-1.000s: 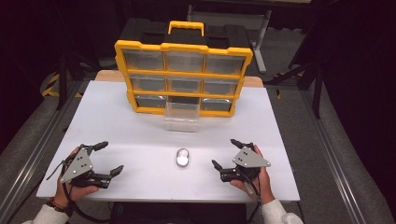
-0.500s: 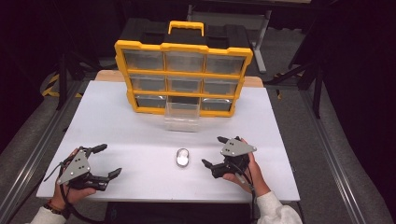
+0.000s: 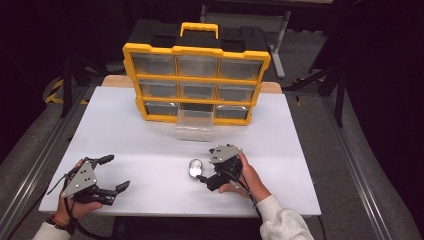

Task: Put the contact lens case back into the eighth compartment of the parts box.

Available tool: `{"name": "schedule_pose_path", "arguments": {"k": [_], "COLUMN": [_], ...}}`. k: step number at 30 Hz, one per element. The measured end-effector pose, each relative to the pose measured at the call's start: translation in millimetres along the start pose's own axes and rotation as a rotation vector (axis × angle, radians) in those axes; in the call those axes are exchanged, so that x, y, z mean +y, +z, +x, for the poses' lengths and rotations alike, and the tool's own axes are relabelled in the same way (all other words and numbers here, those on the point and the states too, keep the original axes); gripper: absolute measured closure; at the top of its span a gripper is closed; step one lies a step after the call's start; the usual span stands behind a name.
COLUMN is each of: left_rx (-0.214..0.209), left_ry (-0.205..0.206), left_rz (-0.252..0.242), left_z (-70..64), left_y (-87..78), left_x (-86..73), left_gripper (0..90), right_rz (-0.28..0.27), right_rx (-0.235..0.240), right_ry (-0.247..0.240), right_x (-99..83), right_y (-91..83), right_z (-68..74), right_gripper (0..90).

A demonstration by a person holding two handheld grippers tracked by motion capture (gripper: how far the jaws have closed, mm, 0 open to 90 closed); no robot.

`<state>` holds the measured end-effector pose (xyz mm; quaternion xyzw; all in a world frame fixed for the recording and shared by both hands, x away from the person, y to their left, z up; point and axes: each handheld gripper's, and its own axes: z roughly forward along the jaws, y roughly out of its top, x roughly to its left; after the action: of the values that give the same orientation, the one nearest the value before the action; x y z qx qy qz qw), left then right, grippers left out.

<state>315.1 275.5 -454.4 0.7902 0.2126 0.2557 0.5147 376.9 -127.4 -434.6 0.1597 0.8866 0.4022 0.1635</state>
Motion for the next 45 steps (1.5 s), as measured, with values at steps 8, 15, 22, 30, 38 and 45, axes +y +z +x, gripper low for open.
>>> {"name": "schedule_pose_path", "arguments": {"k": [8, 15, 22, 30, 38, 45], "left_rx": [-0.013, -0.020, -0.032, -0.035, -0.033, -0.031], "left_ry": [0.001, 0.005, 0.009, 0.012, 0.016, 0.011], "left_rz": [-0.004, 0.000, 0.006, 0.009, 0.008, 0.005], "left_z": [-1.3, -0.7, -1.6, -2.9, -1.9, -1.8], "left_y": [2.1, 3.5, 5.2, 4.6, 4.1, 3.9], "left_x": [-0.2, -0.8, -1.1, -0.6, -0.6, -0.8], "left_gripper": [6.6, 6.6, 6.6, 6.6, 6.6, 6.1], "right_rz": [0.075, 0.097, 0.104, 0.092, 0.091, 0.081], "right_rx": [0.030, 0.049, 0.080, 0.104, 0.086, 0.055], "right_ry": [-0.026, 0.007, 0.015, 0.035, 0.017, 0.009], "right_x": [6.3, 3.7, 1.1, -0.3, 0.6, 1.7], "right_y": [27.6, 39.6, 47.3, 46.5, 45.0, 41.2], "right_z": [3.6, -0.7, -1.6, -4.0, -1.9, -1.3], "right_gripper": [10.7, 14.2, 17.2, 28.4, 28.7, 28.8]}}
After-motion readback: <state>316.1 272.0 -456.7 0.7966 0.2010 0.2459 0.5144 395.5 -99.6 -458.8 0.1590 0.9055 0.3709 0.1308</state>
